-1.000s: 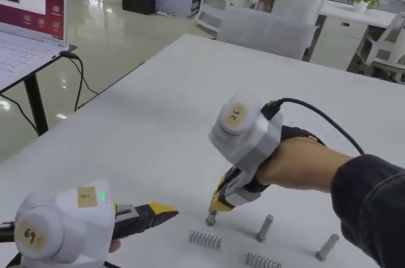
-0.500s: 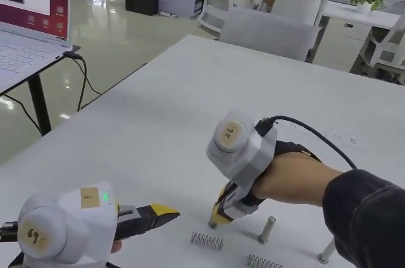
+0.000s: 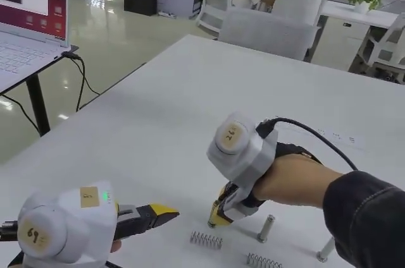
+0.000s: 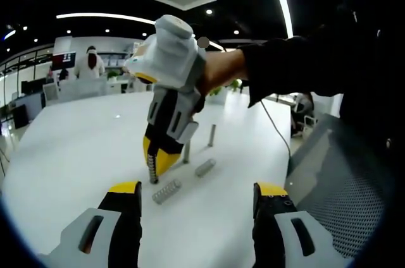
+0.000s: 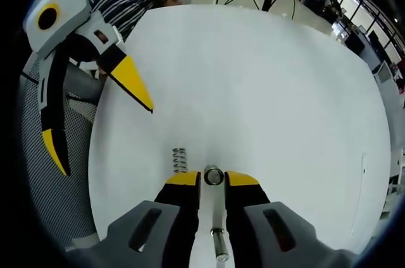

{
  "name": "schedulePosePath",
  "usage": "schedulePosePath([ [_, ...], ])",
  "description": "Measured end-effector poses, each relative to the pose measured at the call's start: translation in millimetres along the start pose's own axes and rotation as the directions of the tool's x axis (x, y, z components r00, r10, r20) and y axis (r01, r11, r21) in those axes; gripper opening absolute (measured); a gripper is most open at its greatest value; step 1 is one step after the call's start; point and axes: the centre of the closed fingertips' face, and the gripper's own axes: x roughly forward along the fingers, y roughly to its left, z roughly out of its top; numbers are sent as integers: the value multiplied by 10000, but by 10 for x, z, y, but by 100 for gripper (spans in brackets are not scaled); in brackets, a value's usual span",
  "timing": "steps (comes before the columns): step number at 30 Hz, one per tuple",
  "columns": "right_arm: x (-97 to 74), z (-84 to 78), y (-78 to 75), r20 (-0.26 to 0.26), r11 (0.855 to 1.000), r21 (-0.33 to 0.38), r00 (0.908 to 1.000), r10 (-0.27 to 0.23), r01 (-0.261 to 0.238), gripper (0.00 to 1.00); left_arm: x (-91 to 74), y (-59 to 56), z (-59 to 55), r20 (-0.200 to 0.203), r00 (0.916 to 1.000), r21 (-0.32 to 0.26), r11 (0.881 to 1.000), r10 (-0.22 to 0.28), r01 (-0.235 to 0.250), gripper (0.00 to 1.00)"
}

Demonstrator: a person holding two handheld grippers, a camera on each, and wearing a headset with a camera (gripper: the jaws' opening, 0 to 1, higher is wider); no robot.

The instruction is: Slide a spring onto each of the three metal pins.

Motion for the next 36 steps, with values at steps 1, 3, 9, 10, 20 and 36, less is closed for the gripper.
schedulePosePath([
  [1,-2,-4,-3,8,10000,6,10000,0,0,13,1,0,-1,-3,10000,3,10000,-2,2,67],
  [3,-13,-18,-2,28,10000,70,10000,11,-11,13,2,1,-6,-21,10000,-1,10000,-11,11,67],
  [9,-31,-87,29,26,9996,262,10000,76,-76,12,8,0,-14,-64,10000,11,10000,-37,37,67],
  [10,-32,-100,41,8,9996,262,10000,87,-87,12,8,0,-13,-60,10000,10,10000,-40,41,67],
  [20,-10,-187,224,112,9964,591,9982,598,-603,11,23,-13,-7,-75,9999,46,9999,-91,92,67],
  [36,156,-194,379,-201,9971,25,9969,762,-761,9,15,-21,-7,-97,9999,33,9999,-107,108,67],
])
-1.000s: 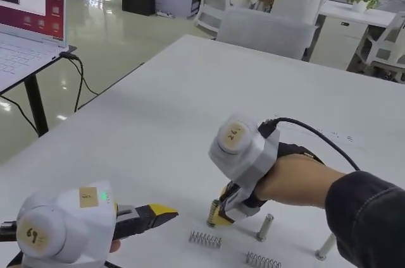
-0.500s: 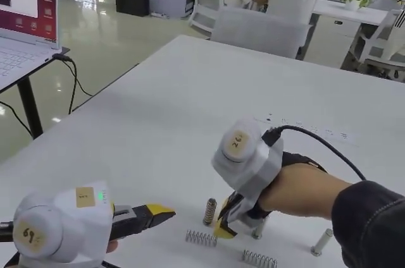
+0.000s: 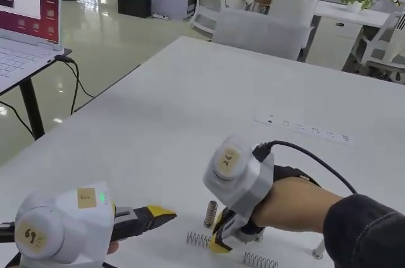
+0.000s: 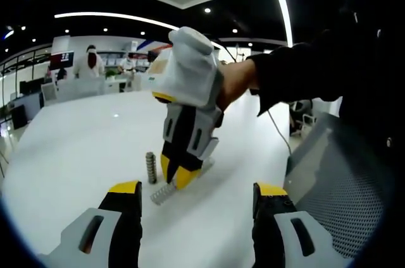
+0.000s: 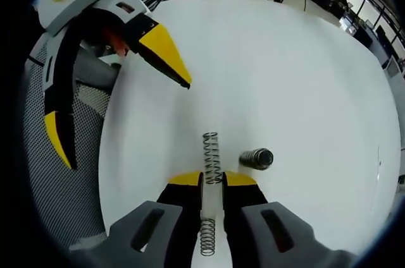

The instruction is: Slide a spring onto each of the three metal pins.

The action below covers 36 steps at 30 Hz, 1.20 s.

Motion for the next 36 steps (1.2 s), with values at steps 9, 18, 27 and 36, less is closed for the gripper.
schedulePosePath([
  [9,32,-23,22,-234,9982,-586,9996,-129,115,8,-7,-2,2,-25,10000,7,10000,-14,14,66],
  [18,-154,-19,136,-112,9991,-415,9999,93,-98,8,-12,-19,-2,-206,9995,227,9995,-219,224,63],
  [27,-486,-24,312,-109,9976,-584,9993,354,-360,8,11,-48,84,-394,9973,697,9955,-616,642,55],
  [36,-711,-23,448,-258,9944,-983,9990,364,-387,8,75,-154,151,-463,9923,1150,9862,-1145,1191,44],
])
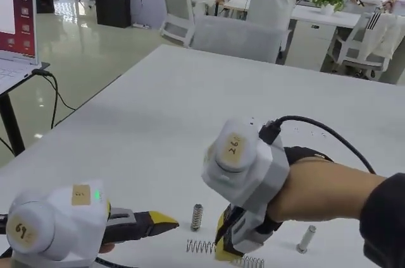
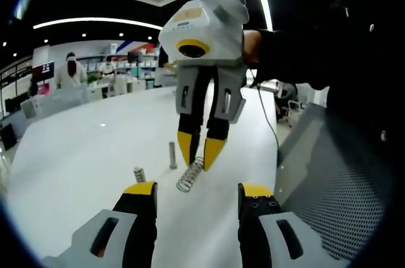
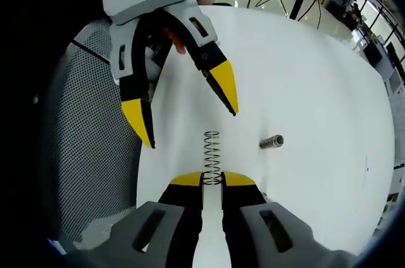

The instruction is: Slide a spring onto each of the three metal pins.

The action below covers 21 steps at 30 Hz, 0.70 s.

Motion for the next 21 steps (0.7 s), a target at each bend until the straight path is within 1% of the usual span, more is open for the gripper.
schedulePosePath([
  [6,-96,43,116,2,9997,-212,9999,149,-149,8,37,-63,57,20,9994,402,9986,-345,344,31],
  [9,-122,42,145,-61,9994,-302,9999,145,-146,8,47,-91,90,50,9989,598,9972,-461,457,24],
  [11,-140,49,161,-51,9994,-330,9999,132,-134,8,55,-110,93,5,9985,691,9961,-542,541,20],
  [15,-176,70,208,-24,9988,-457,9999,151,-152,8,72,-135,82,-113,9979,877,9941,-638,646,17],
  [21,-179,60,244,-147,9982,-540,9996,235,-242,8,86,-151,104,-83,9975,1150,9908,-703,707,9],
])
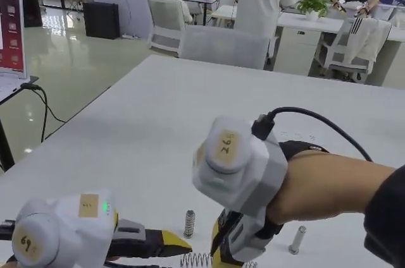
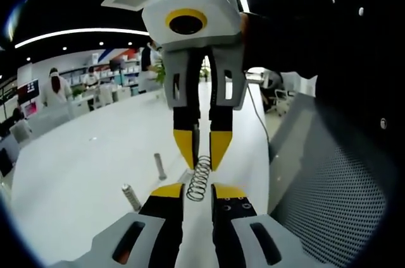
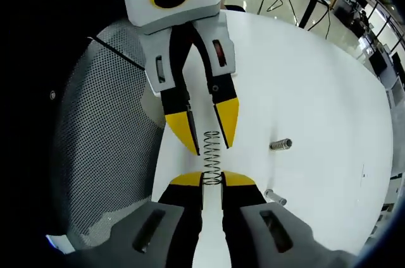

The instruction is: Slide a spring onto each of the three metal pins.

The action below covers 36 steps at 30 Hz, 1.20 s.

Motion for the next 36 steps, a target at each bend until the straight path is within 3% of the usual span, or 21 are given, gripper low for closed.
schedulePosePath([
  [4,-11,13,9,-22,9999,-118,10000,-7,7,8,8,-9,2,-37,10000,141,9999,-35,36,4],
  [15,-124,76,-10,200,9991,-267,9992,-338,344,8,17,8,-14,-135,9999,71,10000,6,-6,3],
  [22,-263,251,-18,999,9982,-234,9936,-533,559,7,18,11,-2,-142,9999,75,10000,35,-34,3],
  [36,-312,520,5,1999,9961,-441,9776,-657,759,8,-7,18,23,-12,9999,-17,9999,149,-149,3],
])
